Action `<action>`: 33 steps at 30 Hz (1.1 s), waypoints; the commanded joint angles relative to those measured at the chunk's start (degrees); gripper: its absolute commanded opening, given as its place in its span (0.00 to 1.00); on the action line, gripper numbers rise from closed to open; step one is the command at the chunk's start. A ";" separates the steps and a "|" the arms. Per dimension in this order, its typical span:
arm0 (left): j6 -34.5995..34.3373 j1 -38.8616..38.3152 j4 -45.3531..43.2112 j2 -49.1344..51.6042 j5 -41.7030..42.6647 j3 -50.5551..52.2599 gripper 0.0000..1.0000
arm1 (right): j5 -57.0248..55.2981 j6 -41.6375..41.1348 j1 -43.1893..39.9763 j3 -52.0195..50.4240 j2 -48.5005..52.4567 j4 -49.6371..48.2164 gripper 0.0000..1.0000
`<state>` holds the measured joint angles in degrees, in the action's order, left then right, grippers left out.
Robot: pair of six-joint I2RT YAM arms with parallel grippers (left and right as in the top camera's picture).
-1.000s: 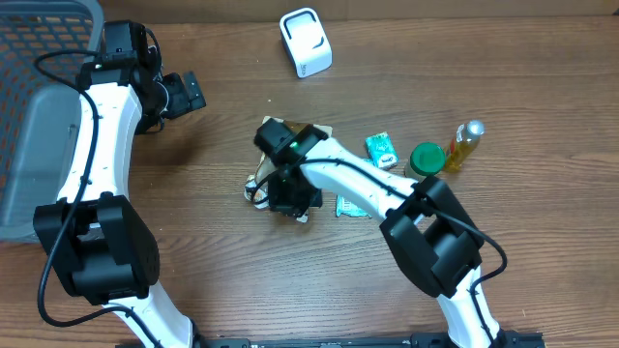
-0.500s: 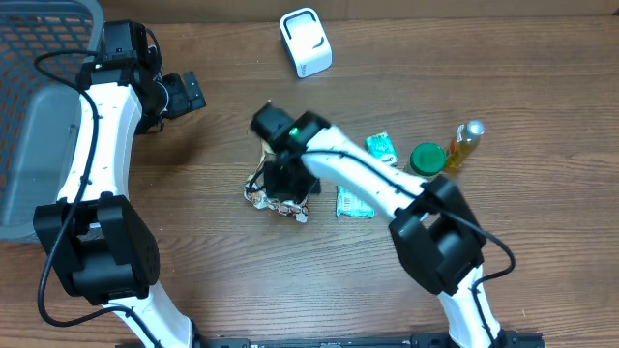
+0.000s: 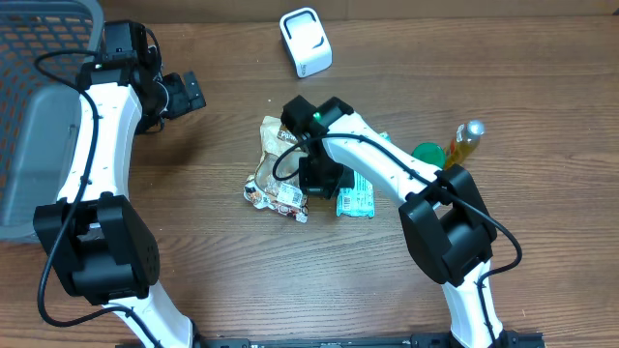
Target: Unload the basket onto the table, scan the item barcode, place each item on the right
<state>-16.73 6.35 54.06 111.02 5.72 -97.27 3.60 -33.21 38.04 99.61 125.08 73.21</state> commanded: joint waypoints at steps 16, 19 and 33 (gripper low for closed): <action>0.44 -0.74 -0.11 -0.70 -0.37 -0.92 1.00 | 10.27 -2.58 7.72 -8.50 -1.42 -14.82 0.04; 0.44 -0.76 -0.11 -0.70 -0.37 -0.92 1.00 | 10.47 -2.58 9.99 -8.50 -1.42 -18.03 0.04; 0.44 -0.74 -0.11 -0.70 -0.37 -0.92 1.00 | 17.84 5.42 9.07 3.69 -2.99 -15.30 0.14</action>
<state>-16.73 5.98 54.06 111.02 5.72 -97.27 19.55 -31.86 49.71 97.32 125.08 56.93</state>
